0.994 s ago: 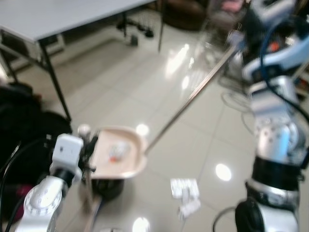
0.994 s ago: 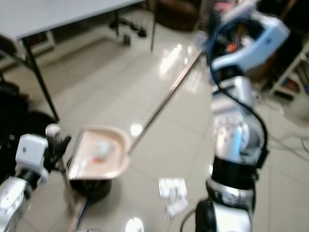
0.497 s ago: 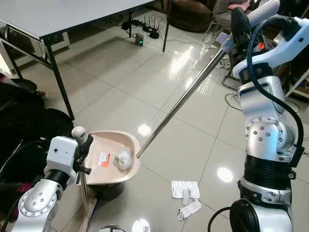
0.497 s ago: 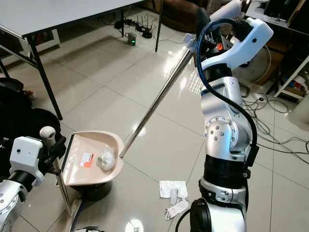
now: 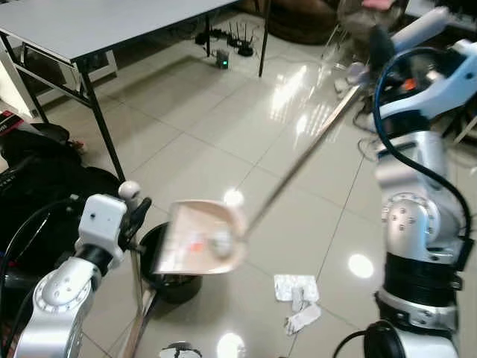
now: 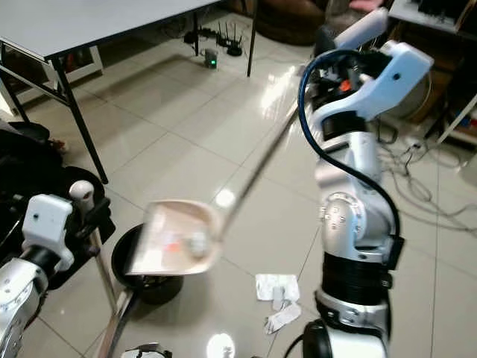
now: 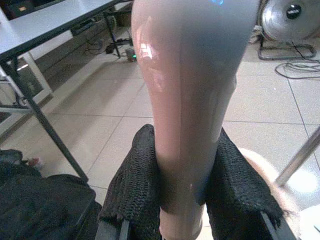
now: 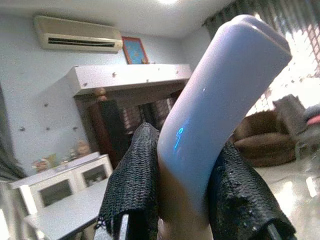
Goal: Sweep floor
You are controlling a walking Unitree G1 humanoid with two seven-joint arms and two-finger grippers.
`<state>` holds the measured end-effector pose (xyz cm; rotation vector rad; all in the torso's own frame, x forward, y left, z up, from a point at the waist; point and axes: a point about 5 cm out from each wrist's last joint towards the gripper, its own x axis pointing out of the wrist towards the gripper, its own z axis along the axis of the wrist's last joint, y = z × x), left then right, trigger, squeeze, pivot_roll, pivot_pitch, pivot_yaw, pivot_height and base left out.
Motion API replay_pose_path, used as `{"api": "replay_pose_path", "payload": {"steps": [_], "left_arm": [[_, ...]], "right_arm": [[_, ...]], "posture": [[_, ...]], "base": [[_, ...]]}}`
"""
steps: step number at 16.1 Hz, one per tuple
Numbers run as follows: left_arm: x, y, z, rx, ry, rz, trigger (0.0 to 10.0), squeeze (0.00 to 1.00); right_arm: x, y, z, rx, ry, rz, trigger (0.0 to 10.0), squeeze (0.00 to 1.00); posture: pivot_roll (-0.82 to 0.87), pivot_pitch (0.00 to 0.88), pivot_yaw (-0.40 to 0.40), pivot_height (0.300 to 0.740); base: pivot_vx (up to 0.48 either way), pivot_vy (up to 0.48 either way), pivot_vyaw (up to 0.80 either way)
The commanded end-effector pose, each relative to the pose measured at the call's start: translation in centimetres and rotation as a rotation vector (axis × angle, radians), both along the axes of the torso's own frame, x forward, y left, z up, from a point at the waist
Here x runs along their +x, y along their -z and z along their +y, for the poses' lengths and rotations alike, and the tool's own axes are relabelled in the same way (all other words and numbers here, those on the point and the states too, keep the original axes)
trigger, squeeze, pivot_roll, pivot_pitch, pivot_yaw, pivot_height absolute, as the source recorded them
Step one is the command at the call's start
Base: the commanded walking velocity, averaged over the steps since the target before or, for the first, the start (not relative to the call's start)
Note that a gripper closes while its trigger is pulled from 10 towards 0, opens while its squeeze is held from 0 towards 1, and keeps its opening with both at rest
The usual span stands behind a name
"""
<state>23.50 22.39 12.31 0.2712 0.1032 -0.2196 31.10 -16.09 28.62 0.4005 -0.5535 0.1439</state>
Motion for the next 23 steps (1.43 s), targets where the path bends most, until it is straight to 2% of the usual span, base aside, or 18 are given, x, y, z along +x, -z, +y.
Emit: {"api": "replay_pose_path", "payload": {"steps": [1,4,12,22,23], "left_arm": [[0.3,-0.4,-0.3,0.004,0.034,-0.021,10.0,0.0],[0.8,-0.4,-0.5,0.004,0.07,-0.014,10.0,0.0],[0.9,-0.4,-0.2,0.001,0.064,-0.014,10.0,0.0],[1.5,-0.5,-0.6,0.003,0.099,-0.017,10.0,0.0],[1.6,-0.7,-0.6,0.038,0.106,-0.032,10.0,0.0]], "right_arm": [[-1.1,-1.5,-0.5,0.004,0.035,-0.096,10.0,0.0],[-1.7,-1.7,-0.9,-0.002,0.068,-0.106,10.0,0.0],[-1.5,-1.8,-0.7,0.01,0.063,-0.099,10.0,0.0],[-1.9,-1.4,-1.4,0.032,0.095,-0.09,10.0,0.0],[-1.9,-1.4,-1.5,0.033,0.097,-0.09,10.0,0.0]], "posture": [[0.1,0.049,-0.019,0.74],[0.08,0.052,-0.005,0.74],[0.09,0.063,-0.013,0.74],[0.09,0.065,0.01,0.74],[0.09,0.066,0.009,0.74]], "base": [[0.0,0.259,0.0],[0.0,0.274,0.0],[0.0,0.325,0.0],[0.0,0.451,0.0],[0.0,0.0,0.0]]}}
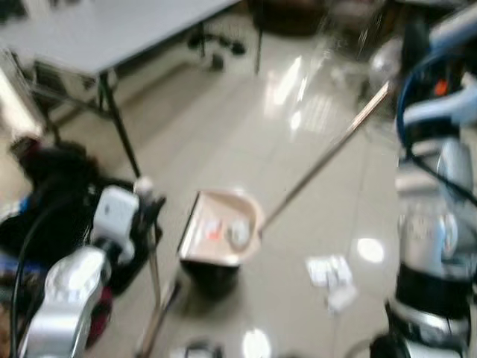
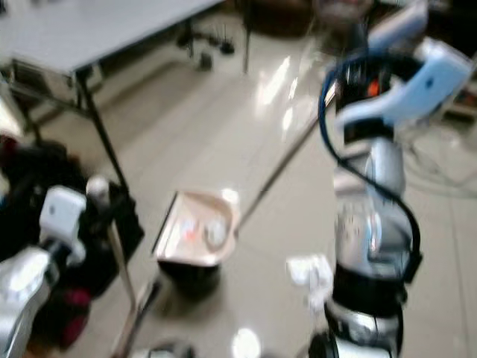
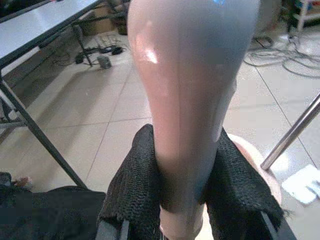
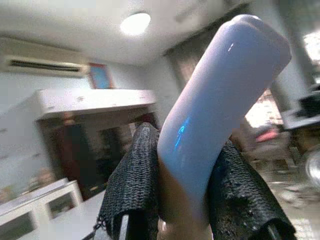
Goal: Sweep floor
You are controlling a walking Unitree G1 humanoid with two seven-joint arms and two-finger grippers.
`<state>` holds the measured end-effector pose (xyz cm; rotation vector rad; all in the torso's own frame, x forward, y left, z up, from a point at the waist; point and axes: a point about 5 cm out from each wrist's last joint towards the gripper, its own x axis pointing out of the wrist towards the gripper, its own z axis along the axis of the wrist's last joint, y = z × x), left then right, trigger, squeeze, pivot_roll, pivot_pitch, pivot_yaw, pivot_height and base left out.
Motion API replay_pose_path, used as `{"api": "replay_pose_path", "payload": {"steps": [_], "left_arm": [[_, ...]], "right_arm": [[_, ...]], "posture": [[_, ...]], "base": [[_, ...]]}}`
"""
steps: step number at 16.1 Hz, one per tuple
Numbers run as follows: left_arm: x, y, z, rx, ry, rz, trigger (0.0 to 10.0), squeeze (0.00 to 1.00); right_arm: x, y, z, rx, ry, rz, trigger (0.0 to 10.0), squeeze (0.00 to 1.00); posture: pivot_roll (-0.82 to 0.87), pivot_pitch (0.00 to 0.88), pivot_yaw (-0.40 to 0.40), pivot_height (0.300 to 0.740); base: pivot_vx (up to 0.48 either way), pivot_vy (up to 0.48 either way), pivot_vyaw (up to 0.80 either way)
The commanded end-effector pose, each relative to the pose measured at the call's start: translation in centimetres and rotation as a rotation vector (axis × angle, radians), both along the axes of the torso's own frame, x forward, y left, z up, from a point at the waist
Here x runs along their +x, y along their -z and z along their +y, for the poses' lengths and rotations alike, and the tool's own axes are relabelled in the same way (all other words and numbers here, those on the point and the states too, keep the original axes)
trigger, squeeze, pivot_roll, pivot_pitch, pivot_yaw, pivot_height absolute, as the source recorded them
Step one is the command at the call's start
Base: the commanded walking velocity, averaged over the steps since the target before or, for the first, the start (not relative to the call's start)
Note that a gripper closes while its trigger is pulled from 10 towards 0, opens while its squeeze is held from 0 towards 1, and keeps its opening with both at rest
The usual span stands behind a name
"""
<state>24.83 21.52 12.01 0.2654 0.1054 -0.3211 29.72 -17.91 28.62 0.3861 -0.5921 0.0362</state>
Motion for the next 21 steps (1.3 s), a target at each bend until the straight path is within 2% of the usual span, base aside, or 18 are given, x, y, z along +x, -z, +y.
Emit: {"api": "replay_pose_path", "payload": {"steps": [1,3,4,12,15,16,17,21], "left_arm": [[0.3,-1.0,0.3,0.066,0.011,-0.05,10.0,0.0],[0.3,-1.1,0.2,0.07,0.014,-0.05,10.0,0.0],[0.3,-1.0,0.2,0.02,-0.004,-0.043,10.0,0.0],[0.2,-0.8,0.1,0.017,-0.034,-0.025,10.0,0.0],[-0.1,-0.9,0.0,0.007,-0.047,-0.027,10.0,0.0],[-0.5,-0.9,0.1,0.004,-0.054,-0.027,10.0,0.0],[-0.5,-0.9,0.1,0.004,-0.054,-0.027,10.0,0.0],[-1.2,-0.9,0.2,0.007,-0.08,-0.036,10.0,0.0]], "right_arm": [[-0.5,-1.4,0.3,0.011,-0.011,-0.074,10.0,0.0],[-0.5,-1.3,0.3,0.013,-0.009,-0.072,10.0,0.0],[-0.5,-1.3,0.2,0.014,-0.008,-0.071,10.0,0.0],[0.4,-1.3,0.7,0.003,-0.032,-0.073,10.0,0.0],[1.5,-1.3,1.5,-0.026,-0.065,-0.091,10.0,0.0],[2.2,-1.5,2.1,-0.064,-0.069,-0.124,10.0,0.0],[2.2,-1.5,2.1,-0.064,-0.069,-0.124,10.0,0.0],[3.9,-2.4,4.7,-0.172,-0.13,-0.24,10.0,0.0]], "posture": [[0.09,0.066,0.009,0.74],[0.09,0.069,0.011,0.74],[0.09,0.07,0.011,0.74],[0.1,0.073,-0.013,0.74],[0.11,0.074,-0.034,0.74],[0.12,0.076,-0.042,0.74],[0.12,0.076,-0.042,0.74],[0.13,0.086,-0.067,0.74]], "base": [[0.0,-0.48,0.0],[0.0,-0.48,0.0],[0.0,-0.472,0.0],[0.0,0.0,0.0],[0.0,0.0,0.0],[0.0,0.0,0.0],[0.0,0.0,0.0],[0.0,0.0,0.0]]}}
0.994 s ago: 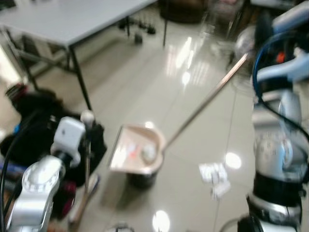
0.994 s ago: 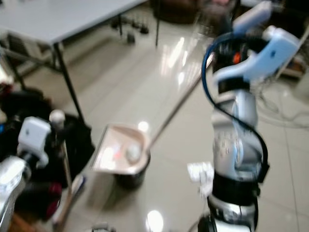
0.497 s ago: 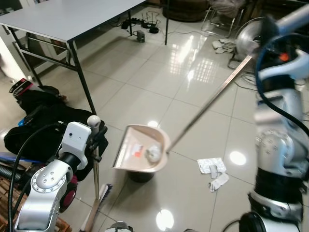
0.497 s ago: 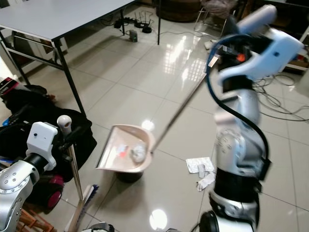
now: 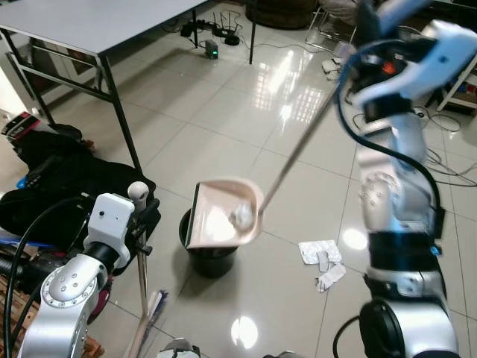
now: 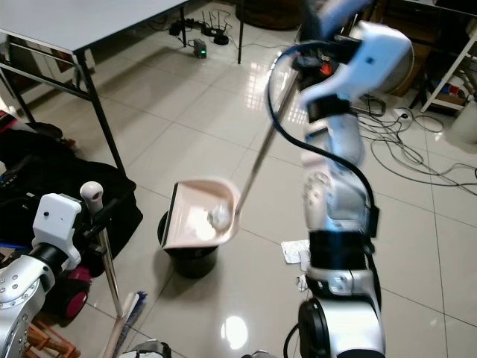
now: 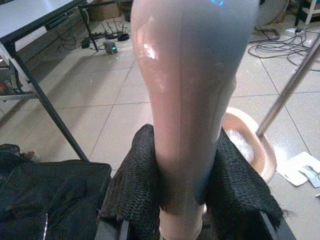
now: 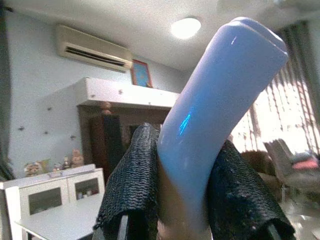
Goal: Sweep floor
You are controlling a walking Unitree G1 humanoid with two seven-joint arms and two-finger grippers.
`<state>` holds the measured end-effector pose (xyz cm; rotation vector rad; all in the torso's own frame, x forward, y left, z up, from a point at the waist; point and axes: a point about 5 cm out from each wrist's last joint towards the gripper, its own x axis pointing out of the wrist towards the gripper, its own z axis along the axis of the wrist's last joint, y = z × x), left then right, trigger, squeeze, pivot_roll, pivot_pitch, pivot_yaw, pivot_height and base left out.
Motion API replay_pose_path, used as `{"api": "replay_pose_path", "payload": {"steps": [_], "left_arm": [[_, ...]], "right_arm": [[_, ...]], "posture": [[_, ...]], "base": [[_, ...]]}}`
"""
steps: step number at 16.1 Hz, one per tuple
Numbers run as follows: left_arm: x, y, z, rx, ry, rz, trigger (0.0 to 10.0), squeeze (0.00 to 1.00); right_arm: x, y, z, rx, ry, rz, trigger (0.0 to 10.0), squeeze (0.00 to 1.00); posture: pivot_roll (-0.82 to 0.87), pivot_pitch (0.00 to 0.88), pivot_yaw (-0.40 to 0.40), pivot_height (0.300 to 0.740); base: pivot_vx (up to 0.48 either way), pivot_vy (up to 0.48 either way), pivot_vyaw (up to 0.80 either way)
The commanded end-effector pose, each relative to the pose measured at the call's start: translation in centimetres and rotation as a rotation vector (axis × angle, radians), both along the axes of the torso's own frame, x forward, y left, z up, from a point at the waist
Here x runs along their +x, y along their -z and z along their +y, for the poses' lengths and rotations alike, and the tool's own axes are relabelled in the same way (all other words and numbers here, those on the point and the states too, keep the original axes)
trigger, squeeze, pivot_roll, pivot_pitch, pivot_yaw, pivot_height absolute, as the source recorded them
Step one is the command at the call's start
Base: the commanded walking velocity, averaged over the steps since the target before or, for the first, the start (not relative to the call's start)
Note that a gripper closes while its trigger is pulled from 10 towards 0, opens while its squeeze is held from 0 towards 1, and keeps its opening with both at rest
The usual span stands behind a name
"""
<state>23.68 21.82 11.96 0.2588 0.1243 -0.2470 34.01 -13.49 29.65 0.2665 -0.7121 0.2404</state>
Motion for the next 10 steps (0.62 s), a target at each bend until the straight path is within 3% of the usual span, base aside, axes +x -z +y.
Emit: {"api": "replay_pose_path", "payload": {"steps": [1,7,10], "left_arm": [[-0.1,-0.9,0.0,0.009,-0.005,-0.045,10.0,0.0],[-1.4,-0.6,0.8,0.032,-0.04,-0.037,10.0,0.0],[-1.5,-0.7,0.8,0.033,-0.042,-0.038,10.0,0.0]], "right_arm": [[-0.3,-1.3,0.4,-0.014,-0.01,-0.089,10.0,0.0],[-0.4,-1.1,4.9,-0.243,-0.133,-0.25,10.0,0.0],[-0.7,-1.0,6.2,-0.281,-0.164,-0.3,10.0,0.0]], "posture": [[0.13,0.086,-0.067,0.74],[0.16,0.113,-0.084,0.74],[0.16,0.114,-0.087,0.74]], "base": [[0.0,0.0,0.0],[0.0,0.0,0.0],[0.0,0.0,0.0]]}}
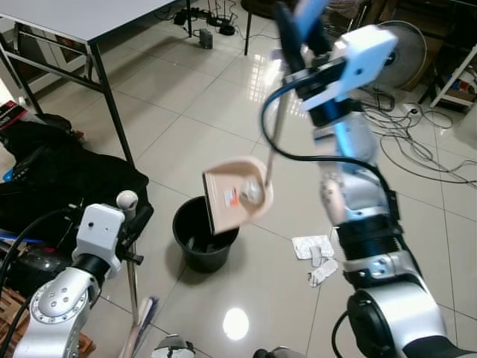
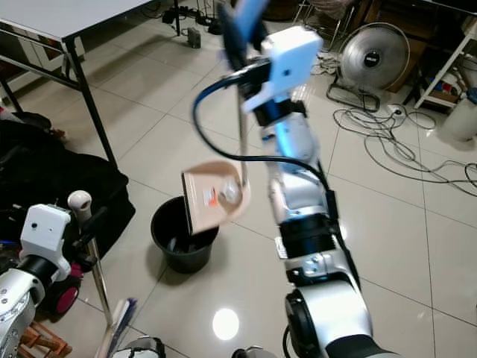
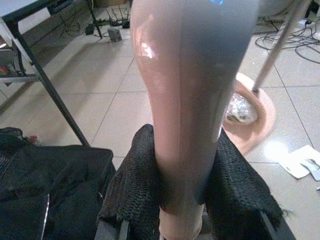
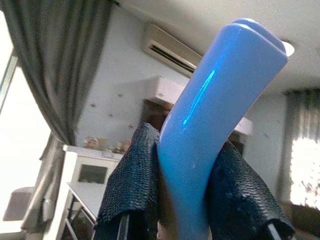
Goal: Sweep floor
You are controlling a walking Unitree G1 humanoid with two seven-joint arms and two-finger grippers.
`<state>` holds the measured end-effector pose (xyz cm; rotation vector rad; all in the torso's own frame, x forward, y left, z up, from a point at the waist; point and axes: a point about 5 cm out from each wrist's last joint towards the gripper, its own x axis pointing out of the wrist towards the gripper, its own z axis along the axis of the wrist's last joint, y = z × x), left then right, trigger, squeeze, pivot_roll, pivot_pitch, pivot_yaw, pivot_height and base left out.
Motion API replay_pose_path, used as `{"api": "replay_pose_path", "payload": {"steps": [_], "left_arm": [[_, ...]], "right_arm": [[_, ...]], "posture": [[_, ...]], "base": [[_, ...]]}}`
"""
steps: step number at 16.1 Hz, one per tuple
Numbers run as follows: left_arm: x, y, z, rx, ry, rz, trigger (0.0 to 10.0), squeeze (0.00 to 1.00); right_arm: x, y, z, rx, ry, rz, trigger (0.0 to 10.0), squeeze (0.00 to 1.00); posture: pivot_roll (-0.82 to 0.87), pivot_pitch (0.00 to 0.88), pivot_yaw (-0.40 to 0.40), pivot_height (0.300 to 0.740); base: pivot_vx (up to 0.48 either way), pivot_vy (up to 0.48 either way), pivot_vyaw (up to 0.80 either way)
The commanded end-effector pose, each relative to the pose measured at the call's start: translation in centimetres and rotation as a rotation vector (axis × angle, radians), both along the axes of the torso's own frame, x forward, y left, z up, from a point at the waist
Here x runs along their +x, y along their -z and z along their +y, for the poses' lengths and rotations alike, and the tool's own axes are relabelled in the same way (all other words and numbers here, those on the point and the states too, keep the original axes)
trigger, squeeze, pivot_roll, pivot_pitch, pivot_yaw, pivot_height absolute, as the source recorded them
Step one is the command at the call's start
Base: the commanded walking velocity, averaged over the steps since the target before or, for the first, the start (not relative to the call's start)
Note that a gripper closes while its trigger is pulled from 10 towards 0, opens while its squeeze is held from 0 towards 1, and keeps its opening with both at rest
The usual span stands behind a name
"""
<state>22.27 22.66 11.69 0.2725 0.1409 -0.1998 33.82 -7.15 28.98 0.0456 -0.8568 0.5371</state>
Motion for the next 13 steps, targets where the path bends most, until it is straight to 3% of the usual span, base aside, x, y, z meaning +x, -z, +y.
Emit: {"api": "replay_pose_path", "payload": {"steps": [1,13], "left_arm": [[-0.1,-1.1,0.0,0.017,0.006,-0.047,10.0,0.0],[-0.2,-1.2,-0.2,0.023,0.006,-0.047,10.0,0.0]], "right_arm": [[-0.7,-1.6,0.7,-0.015,-0.02,-0.109,10.0,0.0],[-2.8,0.6,5.4,-0.116,-0.13,-0.193,10.0,0.0]], "posture": [[0.16,0.118,-0.088,0.74],[0.16,0.123,-0.097,0.74]], "base": [[0.0,0.0,0.0],[0.0,0.0,0.0]]}}
